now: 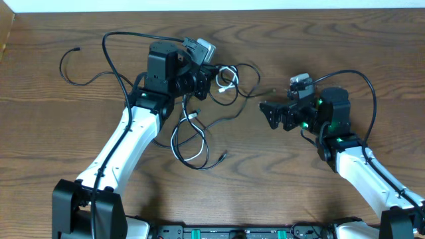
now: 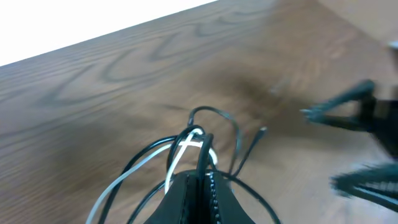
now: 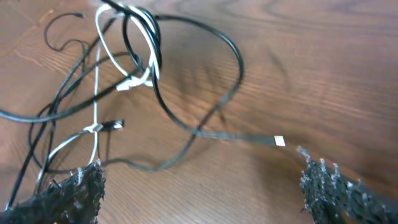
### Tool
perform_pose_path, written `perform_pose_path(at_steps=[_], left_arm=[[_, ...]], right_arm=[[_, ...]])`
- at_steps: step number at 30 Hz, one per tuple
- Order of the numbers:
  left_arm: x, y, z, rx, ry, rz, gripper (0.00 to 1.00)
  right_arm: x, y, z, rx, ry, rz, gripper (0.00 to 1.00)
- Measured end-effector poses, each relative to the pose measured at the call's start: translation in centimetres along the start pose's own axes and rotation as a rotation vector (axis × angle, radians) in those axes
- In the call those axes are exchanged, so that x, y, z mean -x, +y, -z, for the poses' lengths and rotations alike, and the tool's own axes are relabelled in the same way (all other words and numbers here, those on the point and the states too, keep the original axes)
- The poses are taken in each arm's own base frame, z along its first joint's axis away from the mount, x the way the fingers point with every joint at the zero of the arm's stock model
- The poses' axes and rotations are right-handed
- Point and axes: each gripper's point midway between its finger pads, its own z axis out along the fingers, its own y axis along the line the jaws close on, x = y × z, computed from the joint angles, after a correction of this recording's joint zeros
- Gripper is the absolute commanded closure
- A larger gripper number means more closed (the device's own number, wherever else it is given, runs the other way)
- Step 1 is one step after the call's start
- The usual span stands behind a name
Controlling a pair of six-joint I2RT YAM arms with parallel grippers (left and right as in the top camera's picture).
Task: Untangle cables
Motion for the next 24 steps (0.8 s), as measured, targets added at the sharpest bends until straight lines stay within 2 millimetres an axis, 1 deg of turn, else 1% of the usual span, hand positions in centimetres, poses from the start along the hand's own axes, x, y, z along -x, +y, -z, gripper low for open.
perform_pose_path(at_steps=[3,4,8,12,13,17,19,21,24], left_arm=[[0.1,-1.8,0.0,-0.102,-0.007,-0.007,0.92],[0.2,-2.7,0.1,-0.148,-0.010,-0.010,0.93],[0.2,-5.3,0.0,-0.256,-0.010,-0.024,0.92],[0.1,-7.9,0.0,-0.357,-0.008,-0.038,0.92],[0.2,-8.4,0.1,-0.375,-0.008,-0.041,0.92],[0.6,-10.4,1.0,-0.457,-0.021,-0.055,0.92],[1.1,-11.2,1.9,-0.484,-0.035,-0.065,0.92],[1.7,-11.9,2.9,-0.499,-0.050,-0.077,0.92],[2.7,-12.7,4.3,-0.503,-0.080,-0.106,0.92]], right_arm=[[0.3,0.3,-0.1,0.012,-0.010,0.000,0.01],[0.2,0.8,-0.2,0.025,-0.009,0.005,0.01],[0.3,1.9,-0.6,0.043,-0.014,0.024,0.01],[0.1,1.8,-0.9,0.001,-0.008,0.029,0.01],[0.1,1.7,-0.9,-0.005,-0.007,0.029,0.02],[-0.6,-0.3,-0.8,-0.121,0.014,0.012,0.05],[-1.3,-1.9,-0.5,-0.214,0.037,-0.013,0.04],[-2.5,-3.8,0.1,-0.329,0.073,-0.054,0.04],[-3.7,-5.5,0.9,-0.437,0.105,-0.096,0.04]])
